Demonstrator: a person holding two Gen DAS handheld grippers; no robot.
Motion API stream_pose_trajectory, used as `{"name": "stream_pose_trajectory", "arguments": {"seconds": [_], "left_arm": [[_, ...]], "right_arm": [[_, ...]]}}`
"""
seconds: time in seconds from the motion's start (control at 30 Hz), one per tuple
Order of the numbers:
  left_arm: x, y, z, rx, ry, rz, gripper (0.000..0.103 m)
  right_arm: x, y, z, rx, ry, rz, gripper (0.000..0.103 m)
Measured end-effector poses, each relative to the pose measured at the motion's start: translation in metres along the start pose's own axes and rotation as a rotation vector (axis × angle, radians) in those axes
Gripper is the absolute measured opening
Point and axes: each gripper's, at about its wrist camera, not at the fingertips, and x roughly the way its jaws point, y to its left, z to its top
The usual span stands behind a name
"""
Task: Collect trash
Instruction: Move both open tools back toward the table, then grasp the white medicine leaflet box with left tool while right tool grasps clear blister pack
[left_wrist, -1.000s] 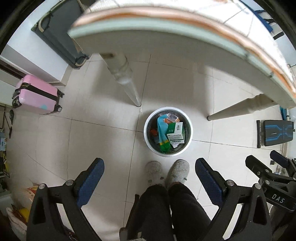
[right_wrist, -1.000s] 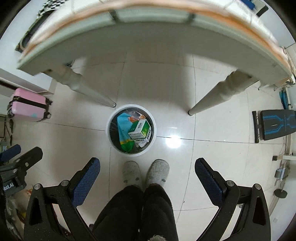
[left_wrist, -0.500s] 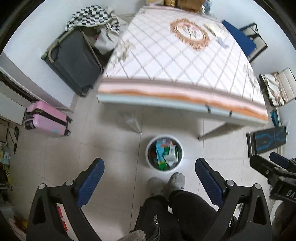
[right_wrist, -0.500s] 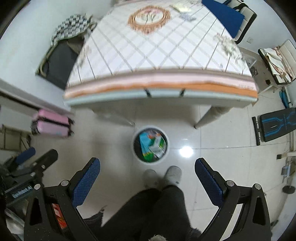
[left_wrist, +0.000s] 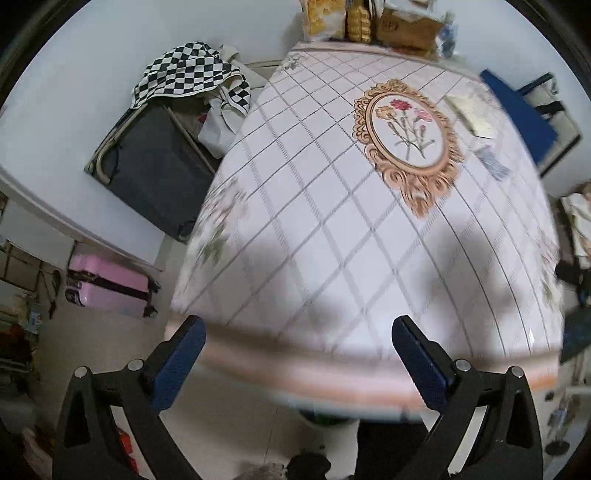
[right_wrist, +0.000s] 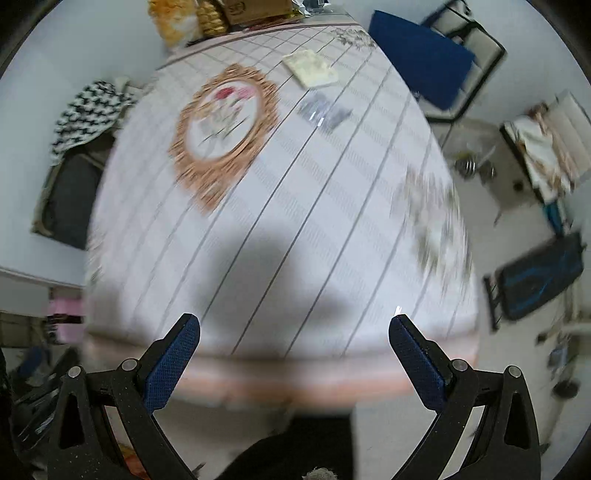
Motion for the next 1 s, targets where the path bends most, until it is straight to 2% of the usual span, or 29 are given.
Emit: {"name": "stream_pose_trajectory", "arguments": {"seconds": [0.17, 0.27, 0.37, 0.43, 0.5, 0.53, 0.57, 0.6, 0.63, 0.7, 0.83, 0.93, 1.0], "left_arm": [[0.077, -0.059, 0.071, -0.008, 0.124, 0.057, 0.103], [0.115, -0.093, 0.106, 0.003, 0.166, 0.084, 0.103], [0.138, -0.114, 0.130, -0.005, 0.194, 0.090, 0.103], [0.147, -0.125, 0.145, -0.013, 0.211, 0.085, 0.103], [0.149, -0.131, 0.155, -0.013, 0.214, 0.082, 0.103], [0.150, -0.136, 0.161, -0.012, 0.214, 0.081, 0.103], [0.149, -0.140, 0.168, -0.011, 0.211, 0.080, 0.103], [0.150, -0.144, 0.175, -0.009, 0.209, 0.079, 0.103], [0.149, -0.149, 0.182, -0.009, 0.206, 0.074, 0.103], [0.149, -0.160, 0.198, -0.011, 0.197, 0.051, 0.103], [0.148, -0.202, 0.248, -0.001, 0.165, -0.026, 0.103], [0.150, -0.235, 0.287, -0.015, 0.156, -0.097, 0.103], [0.157, -0.255, 0.314, -0.035, 0.179, -0.164, 0.103]], "right_arm": [[0.094, -0.024, 0.146, -0.145, 0.062, -0.099, 0.103], [0.139, -0.028, 0.210, -0.231, 0.093, -0.105, 0.103], [0.175, -0.022, 0.249, -0.326, 0.113, -0.095, 0.103], [0.189, -0.017, 0.261, -0.363, 0.124, -0.076, 0.103], [0.201, -0.014, 0.269, -0.368, 0.136, -0.040, 0.088], [0.200, -0.013, 0.270, -0.368, 0.118, -0.044, 0.085], [0.199, -0.012, 0.270, -0.366, 0.107, -0.041, 0.078], [0.196, -0.012, 0.271, -0.358, 0.094, -0.042, 0.070], [0.192, -0.015, 0.273, -0.335, 0.084, -0.042, 0.059], [0.187, -0.032, 0.279, -0.234, 0.094, 0.011, 0.059], [0.172, -0.081, 0.297, -0.056, 0.049, 0.044, 0.059], [0.170, -0.120, 0.317, 0.050, 0.035, 0.031, 0.059], [0.176, -0.141, 0.330, 0.115, 0.049, 0.021, 0.059]]}}
